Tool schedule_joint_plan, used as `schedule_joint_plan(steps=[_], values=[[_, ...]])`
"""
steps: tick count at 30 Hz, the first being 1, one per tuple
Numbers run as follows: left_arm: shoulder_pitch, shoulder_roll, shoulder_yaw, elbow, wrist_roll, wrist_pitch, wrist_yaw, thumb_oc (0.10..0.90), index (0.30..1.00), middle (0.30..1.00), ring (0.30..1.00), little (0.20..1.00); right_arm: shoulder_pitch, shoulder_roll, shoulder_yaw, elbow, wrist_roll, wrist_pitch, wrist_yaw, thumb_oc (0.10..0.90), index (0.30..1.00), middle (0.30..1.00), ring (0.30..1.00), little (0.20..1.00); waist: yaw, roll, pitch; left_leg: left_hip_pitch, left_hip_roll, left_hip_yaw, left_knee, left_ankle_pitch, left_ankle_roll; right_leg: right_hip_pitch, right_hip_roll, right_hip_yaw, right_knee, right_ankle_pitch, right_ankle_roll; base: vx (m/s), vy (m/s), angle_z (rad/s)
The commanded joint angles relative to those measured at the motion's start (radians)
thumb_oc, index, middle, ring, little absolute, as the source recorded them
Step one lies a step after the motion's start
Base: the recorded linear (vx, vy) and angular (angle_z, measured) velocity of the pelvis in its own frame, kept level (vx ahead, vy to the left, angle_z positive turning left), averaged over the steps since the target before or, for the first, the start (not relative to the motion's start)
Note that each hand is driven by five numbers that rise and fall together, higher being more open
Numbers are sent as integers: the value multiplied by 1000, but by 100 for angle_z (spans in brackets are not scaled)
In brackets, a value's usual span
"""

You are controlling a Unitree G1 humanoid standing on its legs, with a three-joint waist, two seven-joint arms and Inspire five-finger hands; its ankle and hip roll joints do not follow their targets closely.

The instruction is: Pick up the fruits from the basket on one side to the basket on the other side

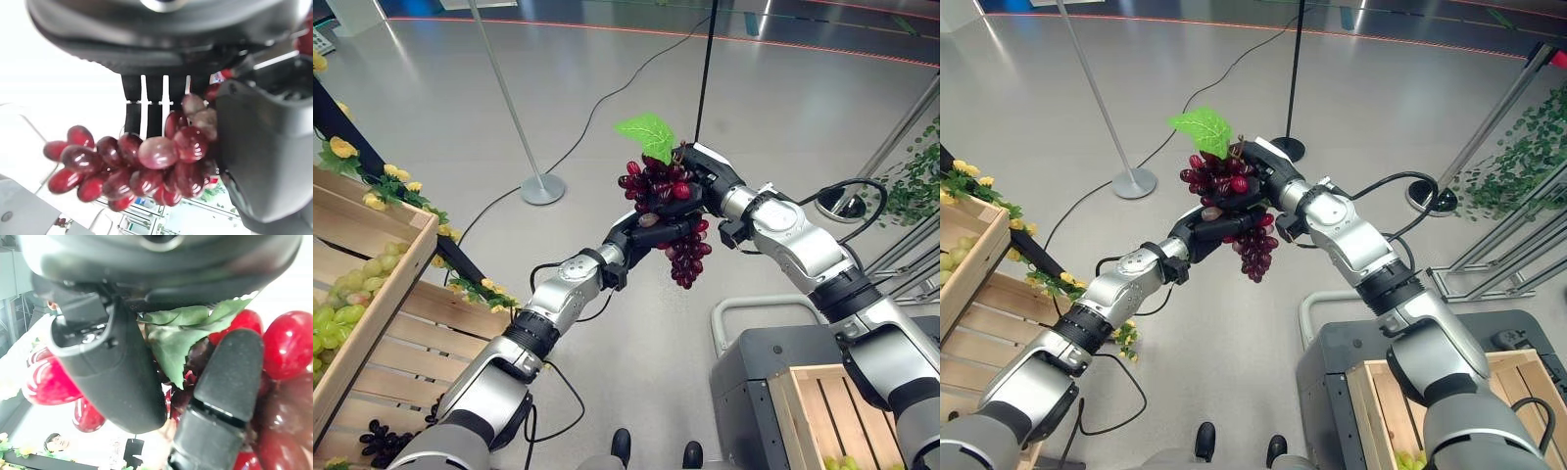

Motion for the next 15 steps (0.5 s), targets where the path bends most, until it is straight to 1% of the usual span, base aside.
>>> schedule_joint_plan(steps=[1,2,5,7,9,11,13,15], values=[[-90,-75,56,42,-60,-199,-7,400,300,300,300,300,-72,69,-23,24,9,-20,45,800,900,900,900,900,16,-35,-175,47,31,41,1,-78,-70,21,-57,-42,1,10,20,0,0,0],[-75,-72,62,38,-77,-200,-10,400,300,300,300,300,-70,43,-14,43,-40,3,54,800,900,900,900,900,16,-37,-174,48,31,42,1,-78,-69,22,-57,-42,1,11,21,0,0,0],[-46,-64,80,33,-118,-204,-8,400,300,300,300,300,-65,-9,0,74,-117,25,40,800,900,900,900,900,17,-41,-172,49,32,40,1,-79,-70,23,-57,-44,1,10,21,0,0,0],[-16,-58,95,33,-132,-210,-5,400,300,300,300,300,-68,-57,13,107,-143,54,64,800,900,900,900,900,18,-44,-170,49,33,40,1,-78,-70,21,-57,-44,1,13,22,0,0,0],[-6,-54,105,39,-140,-212,-10,400,300,300,300,300,-68,-75,17,116,-149,71,81,800,900,900,900,900,18,-46,-168,48,33,40,1,-77,-70,21,-56,-43,1,14,22,0,0,0],[4,-50,112,50,-145,-218,-18,400,300,300,300,300,-72,-95,20,138,-161,71,102,800,900,900,900,900,19,-48,-166,48,33,40,1,-76,-69,20,-56,-44,1,15,21,0,0,0],[21,-44,124,63,-146,-221,-29,400,300,300,300,300,-80,-120,30,163,-174,69,148,800,900,900,900,900,24,-52,-164,47,32,36,1,-76,-69,21,-57,-46,1,16,21,0,0,0],[29,-40,128,70,-146,-225,-37,400,300,300,300,300,-78,-131,34,170,-172,66,153,800,900,900,900,900,25,-53,-164,47,32,36,1,-75,-70,22,-57,-47,1,17,22,0,0,0]])
